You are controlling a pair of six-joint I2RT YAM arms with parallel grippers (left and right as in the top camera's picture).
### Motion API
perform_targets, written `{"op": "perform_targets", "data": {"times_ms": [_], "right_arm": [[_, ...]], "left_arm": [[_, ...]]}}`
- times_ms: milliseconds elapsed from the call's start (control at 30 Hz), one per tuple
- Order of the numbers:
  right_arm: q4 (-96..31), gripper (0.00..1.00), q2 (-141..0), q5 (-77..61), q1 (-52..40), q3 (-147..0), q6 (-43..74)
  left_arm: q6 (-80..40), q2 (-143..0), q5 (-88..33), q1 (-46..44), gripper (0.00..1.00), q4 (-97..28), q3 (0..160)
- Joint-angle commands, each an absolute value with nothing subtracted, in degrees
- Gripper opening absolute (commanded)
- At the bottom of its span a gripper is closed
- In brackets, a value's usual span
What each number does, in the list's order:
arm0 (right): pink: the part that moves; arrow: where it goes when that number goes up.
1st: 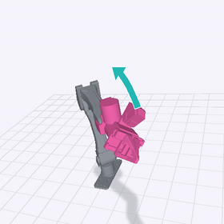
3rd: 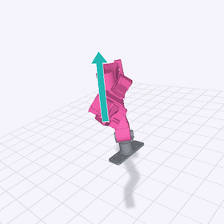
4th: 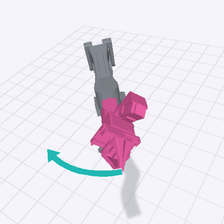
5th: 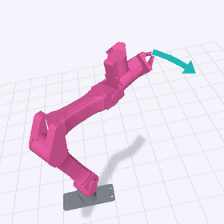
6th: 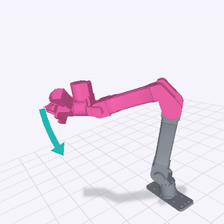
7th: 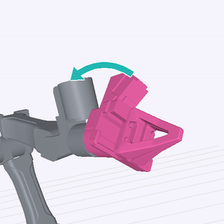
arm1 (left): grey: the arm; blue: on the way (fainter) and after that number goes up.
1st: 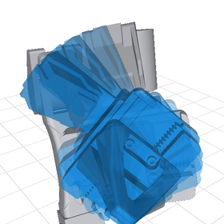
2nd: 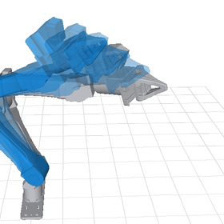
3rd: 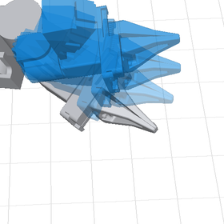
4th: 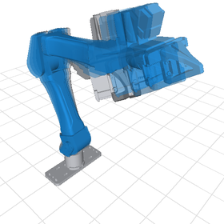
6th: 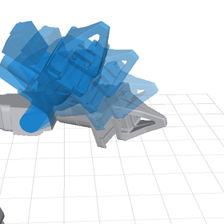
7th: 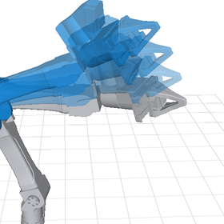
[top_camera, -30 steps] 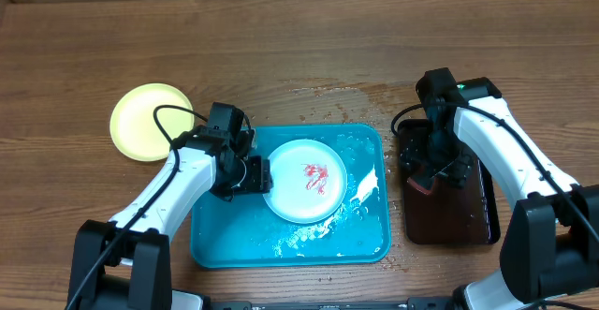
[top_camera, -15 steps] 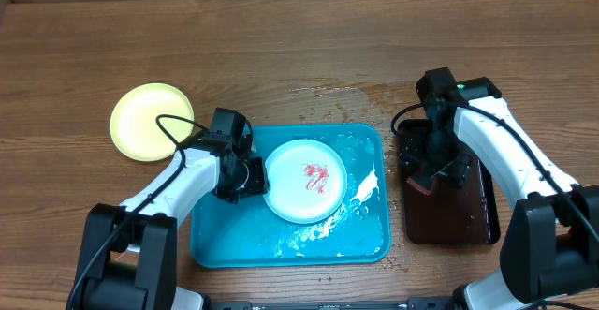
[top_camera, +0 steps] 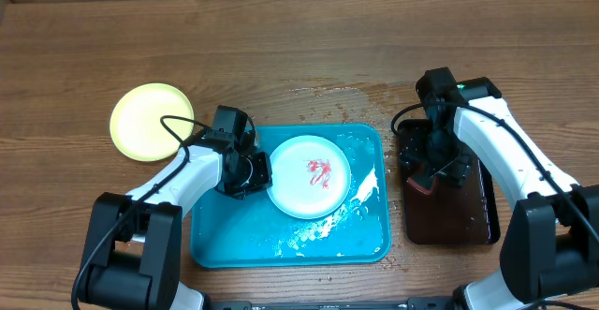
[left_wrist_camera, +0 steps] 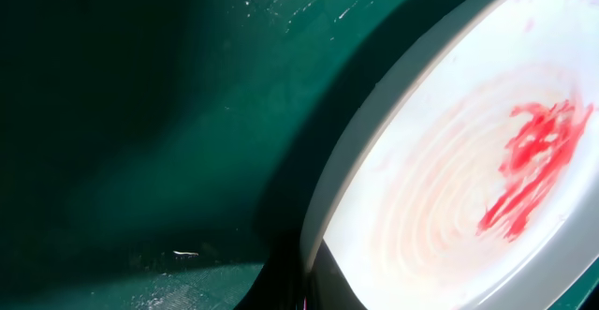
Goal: Clean dirty plates on tray and stack at the side
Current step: 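Lower the right gripper into the dark tray and grasp the sponge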
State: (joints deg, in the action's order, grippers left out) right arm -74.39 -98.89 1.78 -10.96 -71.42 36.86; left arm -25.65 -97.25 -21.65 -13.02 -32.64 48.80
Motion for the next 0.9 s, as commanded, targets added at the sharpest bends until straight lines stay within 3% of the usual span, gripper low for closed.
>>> {"op": "perform_targets", "data": {"times_ms": [0,67,233,333,400,533,667,867], "right_arm": [[-74.4,0.78,-98.4,3.1,-10.9,-71.2,37.9],[-74.0,0.78,-98.4,3.2,-10.5,-71.0,38.2],[-67.4,0.59,-98.4,2.9,-9.0,-67.2,38.8],[-61.5,0.58,-98.4,2.6,-8.1,-64.3,38.9],[-58.7,0.7,-98.4,2.4,-7.5,-63.2,38.9],[-55.7,0.7,-98.4,2.3,-6.3,-62.9,38.8],[-53.4,0.49,-98.8,2.4,-5.8,-62.9,38.9],[-52.6,0.49,-102.4,2.3,-5.8,-62.9,39.3]], "left_arm": [[-27.9,-99.3,-18.9,-13.1,0.04,-32.2,48.1],[-27.9,-99.3,-18.9,-13.1,0.04,-32.3,48.1],[-27.3,-99.3,-18.9,-13.1,0.04,-32.6,48.1],[-27.0,-99.3,-19.0,-13.1,0.04,-32.9,48.1],[-26.8,-99.3,-18.9,-13.1,0.04,-33.1,48.1],[-26.8,-99.3,-18.9,-13.1,0.04,-33.1,48.1],[-26.8,-99.3,-18.9,-13.1,0.04,-33.2,48.1],[-26.8,-99.3,-18.9,-13.1,0.04,-33.6,48.1]]}}
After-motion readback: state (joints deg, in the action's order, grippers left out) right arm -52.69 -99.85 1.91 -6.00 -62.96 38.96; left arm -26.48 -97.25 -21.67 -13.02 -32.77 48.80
